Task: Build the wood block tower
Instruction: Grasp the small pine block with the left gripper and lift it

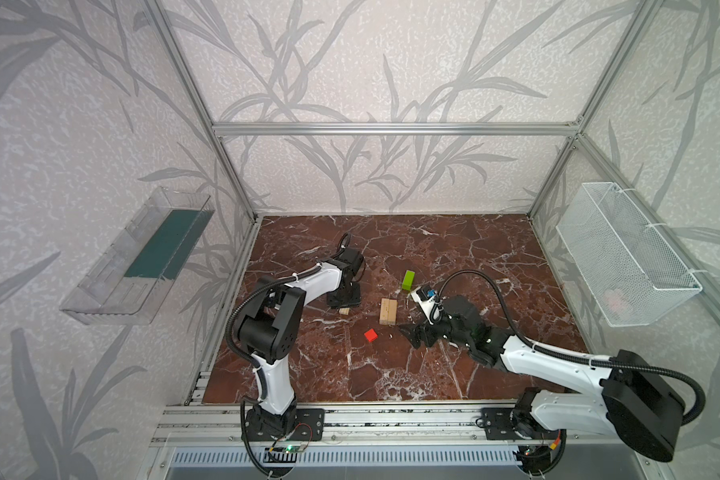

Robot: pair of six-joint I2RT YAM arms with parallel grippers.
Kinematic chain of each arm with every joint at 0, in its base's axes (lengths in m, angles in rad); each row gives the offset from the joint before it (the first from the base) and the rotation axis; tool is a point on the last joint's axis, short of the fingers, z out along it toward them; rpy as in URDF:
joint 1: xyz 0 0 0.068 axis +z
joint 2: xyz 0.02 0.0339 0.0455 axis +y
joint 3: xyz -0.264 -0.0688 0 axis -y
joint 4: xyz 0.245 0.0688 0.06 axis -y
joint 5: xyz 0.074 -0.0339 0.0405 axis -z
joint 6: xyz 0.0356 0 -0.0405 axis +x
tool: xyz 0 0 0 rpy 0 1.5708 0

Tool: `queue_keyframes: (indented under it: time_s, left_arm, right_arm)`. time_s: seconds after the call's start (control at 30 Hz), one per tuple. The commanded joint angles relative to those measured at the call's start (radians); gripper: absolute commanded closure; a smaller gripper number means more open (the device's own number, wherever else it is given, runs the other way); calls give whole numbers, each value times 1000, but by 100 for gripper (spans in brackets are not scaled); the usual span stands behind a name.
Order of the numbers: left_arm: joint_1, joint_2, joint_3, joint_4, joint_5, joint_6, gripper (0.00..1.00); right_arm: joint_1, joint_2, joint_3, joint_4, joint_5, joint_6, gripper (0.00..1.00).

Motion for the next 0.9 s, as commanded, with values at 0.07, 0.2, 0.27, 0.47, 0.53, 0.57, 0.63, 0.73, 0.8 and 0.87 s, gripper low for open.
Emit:
queue_keyframes:
  time_s: [0.07,0.2,0.27,0.47,0.53,0.57,0.63,0.73,0.8,0.87]
  left_arm:
    - [-7,51,-3,6,-37,-16,56]
    - [-9,44,-28,25,-41,-6,63]
    - [-10,43,-37,24,-38,-4,66]
    - [-14,13,-59,31,-32,1,76]
    - [-17,7,-57,23,-25,-2,78]
    - [-18,1,-57,21,-20,-4,78]
    - [-27,-13,-50,13,-21,-10,79]
    - [-44,-39,-29,-21,-24,-25,80]
    - [-56,-61,-11,-53,-26,-38,80]
    - [-70,-87,6,-81,-24,-50,80]
  right_arm:
    - [-4,4,8,18,17,6,6]
    - [-5,11,8,22,16,14,6]
    - [-5,19,12,19,12,18,6]
    - [-14,20,8,22,16,35,5]
    - [-31,22,8,24,10,50,5]
    - [-41,22,4,27,-2,62,5]
    - [-71,21,-4,41,-31,89,5]
    - [-101,11,-19,53,-52,111,5]
    - [-113,4,-26,59,-48,117,4]
    - [-122,5,-24,55,-52,121,4]
